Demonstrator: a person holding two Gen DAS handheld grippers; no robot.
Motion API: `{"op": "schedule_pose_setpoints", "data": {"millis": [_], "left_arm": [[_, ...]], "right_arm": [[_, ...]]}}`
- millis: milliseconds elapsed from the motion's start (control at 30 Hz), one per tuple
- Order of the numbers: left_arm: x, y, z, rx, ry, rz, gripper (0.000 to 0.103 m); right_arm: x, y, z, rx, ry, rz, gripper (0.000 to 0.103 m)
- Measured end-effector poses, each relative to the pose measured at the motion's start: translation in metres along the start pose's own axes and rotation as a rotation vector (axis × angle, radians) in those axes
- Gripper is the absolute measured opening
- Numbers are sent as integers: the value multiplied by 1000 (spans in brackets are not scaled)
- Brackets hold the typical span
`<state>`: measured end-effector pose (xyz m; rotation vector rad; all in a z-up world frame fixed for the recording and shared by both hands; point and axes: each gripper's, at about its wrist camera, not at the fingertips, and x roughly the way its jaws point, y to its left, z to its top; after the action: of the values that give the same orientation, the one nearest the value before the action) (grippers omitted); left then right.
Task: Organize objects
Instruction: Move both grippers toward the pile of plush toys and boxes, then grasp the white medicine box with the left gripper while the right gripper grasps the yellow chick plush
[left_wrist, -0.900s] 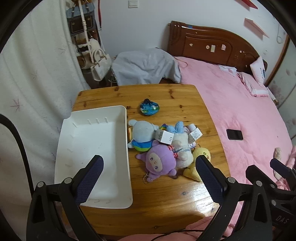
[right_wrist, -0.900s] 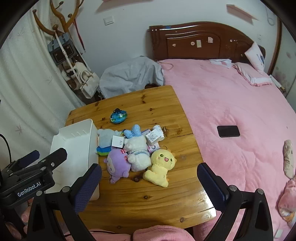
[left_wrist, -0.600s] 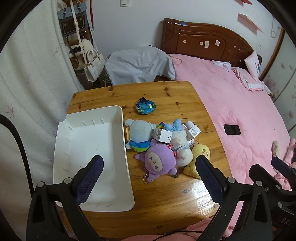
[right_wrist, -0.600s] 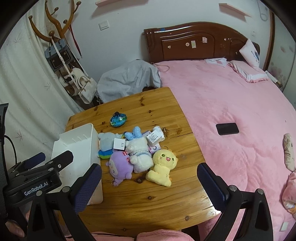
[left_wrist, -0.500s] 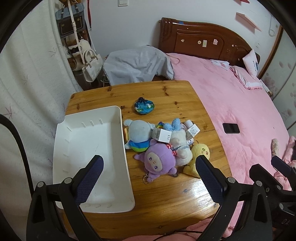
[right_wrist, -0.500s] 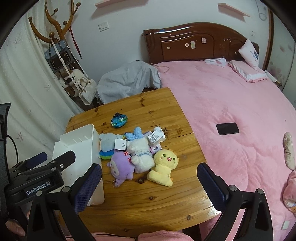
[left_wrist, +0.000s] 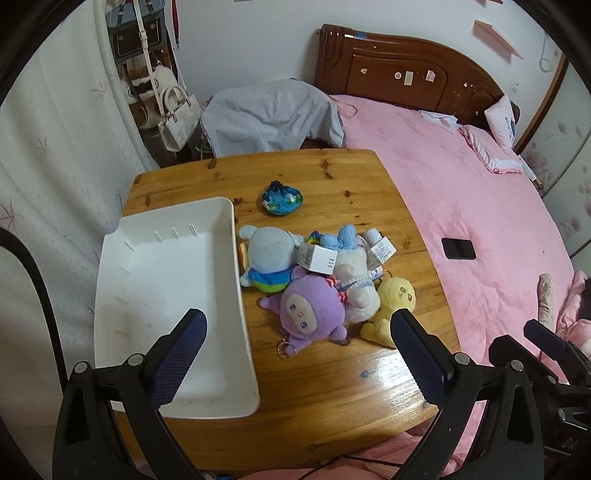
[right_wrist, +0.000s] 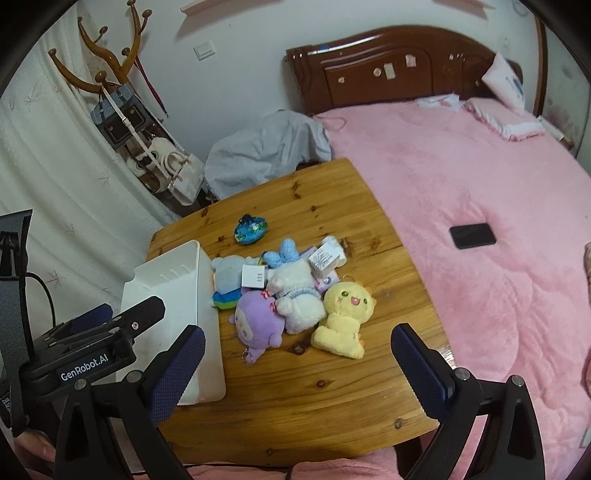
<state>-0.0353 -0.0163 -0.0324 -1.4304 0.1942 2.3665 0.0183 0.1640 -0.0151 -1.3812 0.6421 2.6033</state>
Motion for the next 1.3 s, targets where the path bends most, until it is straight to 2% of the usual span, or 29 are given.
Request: {"op": "schedule_pose_setpoints", "data": {"millis": [233, 267, 633, 733, 900, 1067, 1300], "left_arm": [[16, -19, 4, -46, 58, 18, 100], [18, -21, 4, -26, 65, 18, 100], [53, -43, 22, -123, 104, 172, 100], [63, -47, 27, -123, 107, 219, 100], [82, -53, 36, -119, 128, 258, 100], [110, -56, 41, -87, 168, 323, 100], [141, -56, 43, -51, 220, 348, 100]], "right_arm": [[18, -25, 16, -37, 66, 79, 97], [21, -29, 19, -46, 75, 87, 97], [77, -72, 41, -82, 241, 192, 93], [98, -80, 45, -62, 309, 219, 93], [135, -91, 50, -34, 409, 250, 93], [165, -92, 51, -30, 461, 251, 93], [199, -93, 48, -31, 526, 253, 90]]}}
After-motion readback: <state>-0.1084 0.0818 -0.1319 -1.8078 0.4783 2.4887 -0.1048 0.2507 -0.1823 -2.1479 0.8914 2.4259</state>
